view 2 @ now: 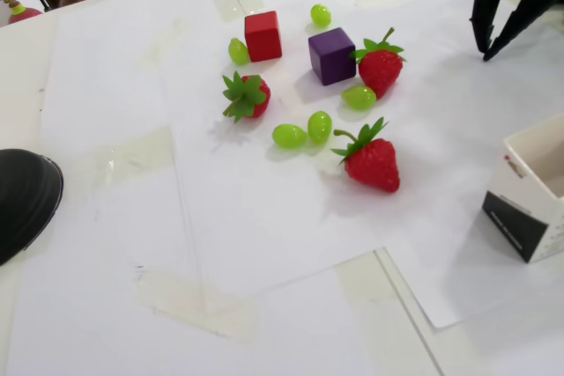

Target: Put the purple cube on top of the red cube

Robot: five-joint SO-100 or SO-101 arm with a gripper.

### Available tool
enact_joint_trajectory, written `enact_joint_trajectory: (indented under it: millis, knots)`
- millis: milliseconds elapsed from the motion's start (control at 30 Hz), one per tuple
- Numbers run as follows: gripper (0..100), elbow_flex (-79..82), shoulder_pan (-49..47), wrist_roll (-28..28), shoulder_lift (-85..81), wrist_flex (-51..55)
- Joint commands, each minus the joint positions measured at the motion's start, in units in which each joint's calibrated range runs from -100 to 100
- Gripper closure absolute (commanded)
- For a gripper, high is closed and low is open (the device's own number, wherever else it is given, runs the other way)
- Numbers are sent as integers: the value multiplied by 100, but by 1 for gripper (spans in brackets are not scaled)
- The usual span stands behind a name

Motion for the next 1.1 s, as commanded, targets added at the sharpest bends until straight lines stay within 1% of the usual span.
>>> enact_joint_trajectory:
  millis: [0, 133, 233, 267, 333, 567, 867, 933, 1067]
  knots:
    - [100, 0, 84, -29, 32, 60]
    - [100, 0, 173, -557, 32, 3]
    - [100, -9, 129, -1245, 32, -62]
    - [100, -18, 121, -1280, 32, -152]
    - [100, -145, 158, -1167, 118, -373]
    - [100, -1364, 334, -1060, 849, -364]
    - [100, -3664, 636, -967, 2586, 240]
    - [100, -4073, 754, -1011, 2938, 289]
    - [100, -4709, 974, -918, 3566, 314]
